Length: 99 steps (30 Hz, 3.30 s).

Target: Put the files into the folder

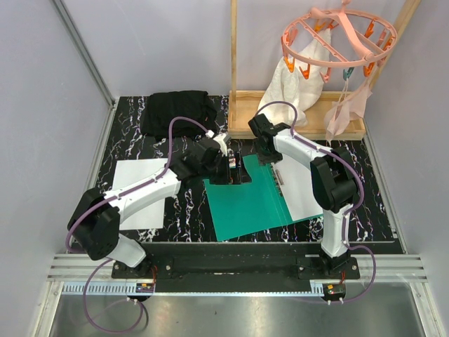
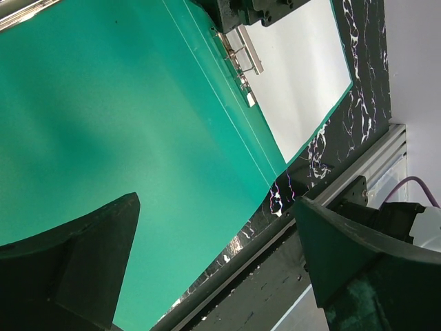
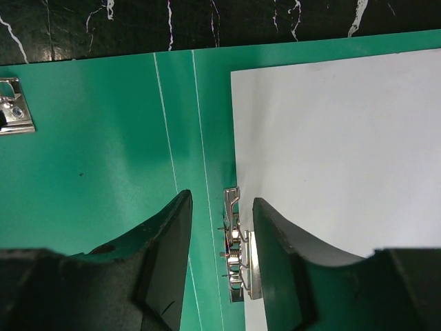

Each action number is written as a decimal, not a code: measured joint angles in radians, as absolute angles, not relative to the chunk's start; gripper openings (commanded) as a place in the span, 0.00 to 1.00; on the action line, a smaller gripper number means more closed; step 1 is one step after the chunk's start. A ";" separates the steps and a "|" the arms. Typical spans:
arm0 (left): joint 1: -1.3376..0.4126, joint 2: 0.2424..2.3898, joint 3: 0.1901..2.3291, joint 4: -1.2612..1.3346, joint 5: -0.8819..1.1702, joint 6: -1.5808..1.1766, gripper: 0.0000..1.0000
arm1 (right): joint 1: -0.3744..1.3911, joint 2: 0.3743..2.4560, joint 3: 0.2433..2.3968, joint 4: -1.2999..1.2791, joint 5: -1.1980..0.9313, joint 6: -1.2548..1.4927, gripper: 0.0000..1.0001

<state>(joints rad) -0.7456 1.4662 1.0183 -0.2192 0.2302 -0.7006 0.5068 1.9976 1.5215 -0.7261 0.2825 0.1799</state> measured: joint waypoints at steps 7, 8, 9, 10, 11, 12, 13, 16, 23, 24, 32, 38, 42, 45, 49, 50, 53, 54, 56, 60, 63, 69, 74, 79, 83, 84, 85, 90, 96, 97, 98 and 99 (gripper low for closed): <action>-0.746 1.481 1.018 -0.214 0.235 -0.691 0.99 | 0.507 2.021 1.522 -0.720 0.287 0.180 0.48; -0.746 1.481 1.018 -0.214 0.235 -0.688 0.99 | 0.507 2.027 1.522 -0.719 0.287 0.180 0.48; -0.746 1.481 1.018 -0.214 0.235 -0.687 0.99 | 0.507 2.033 1.521 -0.718 0.287 0.180 0.48; -0.746 1.481 1.018 -0.214 0.235 -0.685 0.99 | 0.507 2.035 1.520 -0.718 0.287 0.180 0.48; -0.746 1.481 1.018 -0.215 0.235 -0.683 0.99 | 0.507 2.038 1.520 -0.718 0.287 0.180 0.48; -0.746 1.481 1.018 -0.215 0.235 -0.681 0.99 | 0.507 2.040 1.520 -0.718 0.287 0.181 0.48; -0.746 1.481 1.018 -0.215 0.235 -0.680 0.99 | 0.507 2.041 1.520 -0.717 0.287 0.181 0.47; -0.746 1.481 1.018 -0.215 0.235 -0.677 0.99 | 0.507 2.041 1.519 -0.711 0.287 0.181 0.42; -0.746 1.481 1.018 -0.215 0.235 -0.676 0.99 | 0.507 2.041 1.518 -0.702 0.287 0.183 0.41; -0.746 1.481 1.018 -0.215 0.235 -0.675 0.99 | 0.507 2.041 1.518 -0.701 0.287 0.183 0.41; -0.738 1.481 1.018 -0.215 0.237 -0.668 0.99 | 0.507 2.042 1.518 -0.701 0.294 0.183 0.39; -0.734 1.481 1.018 -0.215 0.240 -0.666 0.99 | 0.507 2.044 1.514 -0.700 0.298 0.183 0.33; -0.733 1.481 1.018 -0.215 0.240 -0.666 0.99 | 0.506 2.045 1.514 -0.701 0.300 0.182 0.24; -0.733 1.481 1.018 -0.215 0.240 -0.666 0.99 | 0.506 2.045 1.514 -0.701 0.304 0.182 0.22; -0.733 1.481 1.018 -0.214 0.240 -0.666 0.99 | 0.506 2.044 1.513 -0.701 0.306 0.182 0.14; -0.733 1.481 1.018 -0.214 0.240 -0.666 0.99 | 0.506 2.044 1.513 -0.700 0.307 0.181 0.13; -0.733 1.483 1.018 -0.210 0.241 -0.667 0.99 | 0.506 2.041 1.509 -0.700 0.310 0.182 0.10; -0.733 1.487 1.018 -0.204 0.241 -0.669 0.99 | 0.506 2.037 1.505 -0.699 0.312 0.181 0.09; -0.733 1.502 1.018 -0.187 0.241 -0.675 0.99 | 0.506 2.024 1.496 -0.701 0.313 0.181 0.08; -0.733 1.573 1.018 -0.134 0.244 -0.694 0.98 | 0.506 1.985 1.484 -0.707 0.313 0.184 0.08; -0.733 1.666 1.019 -0.102 0.253 -0.723 0.98 | 0.506 1.954 1.475 -0.708 0.313 0.187 0.08; -0.731 1.808 1.031 -0.076 0.268 -0.806 0.97 | 0.506 1.884 1.434 -0.715 0.313 0.200 0.07; -0.727 1.811 1.039 -0.044 0.271 -0.847 0.97 | 0.506 1.813 1.376 -0.717 0.309 0.226 0.07; -0.724 1.813 1.034 -0.021 0.270 -0.873 0.97 | 0.506 1.731 1.299 -0.719 0.295 0.260 0.07; -0.724 1.813 1.028 -0.012 0.271 -0.876 0.97 | 0.506 1.679 1.236 -0.710 0.286 0.291 0.10; -0.724 1.813 1.028 -0.011 0.271 -0.876 0.97 | 0.506 1.664 1.217 -0.709 0.281 0.301 0.13; -0.724 1.813 1.028 -0.012 0.271 -0.875 0.97 | 0.506 1.644 1.193 -0.710 0.266 0.315 0.27; -0.724 1.813 1.031 -0.019 0.284 -0.860 0.97 | 0.506 1.565 1.097 -0.709 0.207 0.375 0.77; -0.724 1.813 1.092 -0.044 0.340 -0.842 0.97 | 0.438 1.423 1.088 -0.785 0.061 0.406 0.90; -0.724 1.813 1.101 -0.043 0.345 -0.840 0.97 | 0.408 1.407 1.095 -0.790 0.029 0.411 0.89; -0.725 1.813 1.109 -0.043 0.348 -0.839 0.97 | 0.382 1.400 1.106 -0.794 -0.003 0.417 0.88; -0.725 1.813 1.114 -0.043 0.350 -0.838 0.97 | 0.361 1.400 1.118 -0.794 -0.030 0.422 0.82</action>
<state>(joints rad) -0.7246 1.8130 1.1145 -0.0433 0.3504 -0.8383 0.3614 1.4002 1.1179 -0.7940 -0.0303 0.4225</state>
